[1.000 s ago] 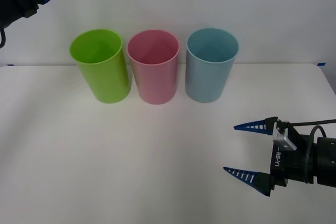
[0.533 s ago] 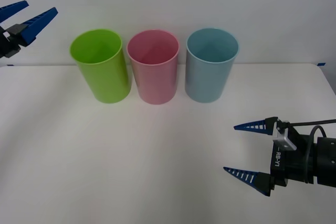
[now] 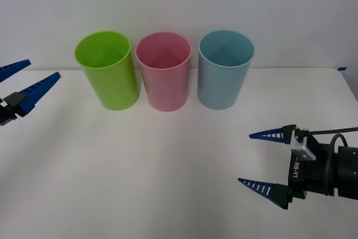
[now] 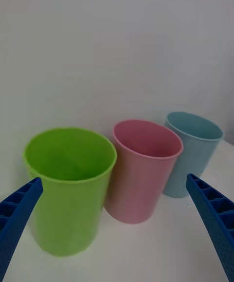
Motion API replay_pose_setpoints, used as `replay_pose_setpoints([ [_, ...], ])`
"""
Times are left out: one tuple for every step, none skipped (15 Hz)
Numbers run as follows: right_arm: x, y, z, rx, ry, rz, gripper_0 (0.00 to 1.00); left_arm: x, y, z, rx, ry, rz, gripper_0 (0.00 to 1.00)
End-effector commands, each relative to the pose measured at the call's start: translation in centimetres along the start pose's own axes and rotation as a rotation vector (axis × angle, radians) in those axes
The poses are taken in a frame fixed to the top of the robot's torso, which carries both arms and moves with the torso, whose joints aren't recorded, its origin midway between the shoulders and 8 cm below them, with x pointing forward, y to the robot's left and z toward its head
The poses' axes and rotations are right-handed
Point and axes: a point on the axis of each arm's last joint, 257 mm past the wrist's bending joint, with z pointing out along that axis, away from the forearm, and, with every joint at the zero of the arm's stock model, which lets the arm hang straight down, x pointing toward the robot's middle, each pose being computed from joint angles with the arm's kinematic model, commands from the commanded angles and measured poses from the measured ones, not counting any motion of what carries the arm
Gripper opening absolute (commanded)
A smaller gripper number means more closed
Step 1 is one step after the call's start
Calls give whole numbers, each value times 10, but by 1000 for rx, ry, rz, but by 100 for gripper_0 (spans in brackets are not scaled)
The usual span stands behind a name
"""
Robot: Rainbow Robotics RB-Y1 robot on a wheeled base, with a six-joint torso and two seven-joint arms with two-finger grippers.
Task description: Put cans in the blue bin and PET bottles in the pink bin and trash in the green bin.
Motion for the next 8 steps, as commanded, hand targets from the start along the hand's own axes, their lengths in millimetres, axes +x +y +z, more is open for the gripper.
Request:
replay_pose_setpoints([
  [0,0,0,0,0,0,100,33,-2,-19,-32,50,26,100],
  [0,0,0,0,0,0,100,49,-5,-27,-34,75,29,100],
  [0,0,0,0,0,0,100,63,-6,-34,-39,100,32,100],
  [0,0,0,0,0,0,100,81,-11,-42,-40,124,17,100],
  [0,0,0,0,0,0,100,97,-17,-50,-40,148,-5,100],
  [0,0,0,0,0,0,100,110,-21,-56,-41,164,-30,100],
  [0,0,0,0,0,0,100,122,-29,-63,-37,176,-64,100],
  [0,0,0,0,0,0,100,133,-37,-68,-34,190,-94,100],
])
